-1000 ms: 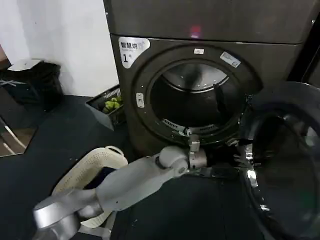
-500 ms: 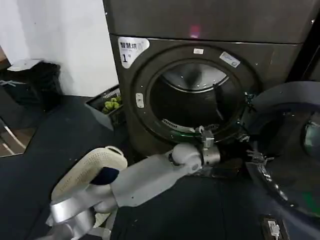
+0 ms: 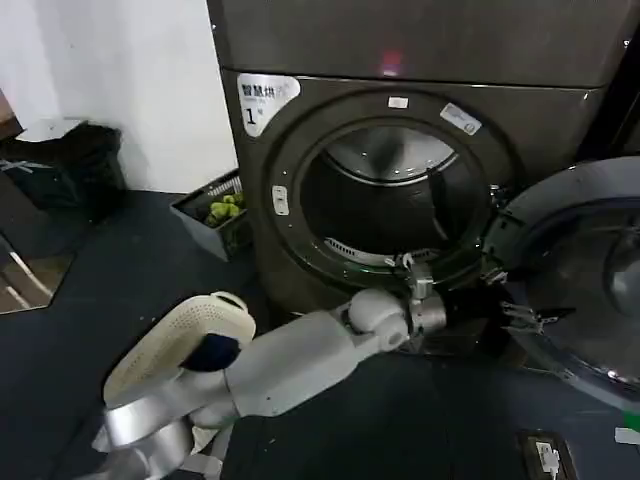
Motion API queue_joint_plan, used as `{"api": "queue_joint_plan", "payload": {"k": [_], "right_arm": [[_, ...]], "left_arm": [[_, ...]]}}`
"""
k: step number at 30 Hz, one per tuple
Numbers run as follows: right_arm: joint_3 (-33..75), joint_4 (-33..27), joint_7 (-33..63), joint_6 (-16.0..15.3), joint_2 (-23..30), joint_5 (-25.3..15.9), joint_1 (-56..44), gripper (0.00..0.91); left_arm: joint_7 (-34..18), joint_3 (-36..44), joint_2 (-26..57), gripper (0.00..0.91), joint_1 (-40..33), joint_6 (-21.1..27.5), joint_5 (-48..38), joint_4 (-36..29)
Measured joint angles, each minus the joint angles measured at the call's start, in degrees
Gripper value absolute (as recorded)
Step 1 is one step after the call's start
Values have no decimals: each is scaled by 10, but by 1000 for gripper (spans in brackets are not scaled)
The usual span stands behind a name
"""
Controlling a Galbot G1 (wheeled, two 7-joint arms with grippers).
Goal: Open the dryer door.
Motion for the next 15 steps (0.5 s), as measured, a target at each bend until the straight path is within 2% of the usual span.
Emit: {"api": "queue_joint_plan", "payload": {"k": [8,15], "right_arm": [[-2,2,-1,0,-2,0,6,907],[4,0,-1,1,-5,-1,8,907]], "left_arm": [[-40,-3,64,907,20,-81,31,-51],[-60,-8,137,907,40,-98,22,-114]]}}
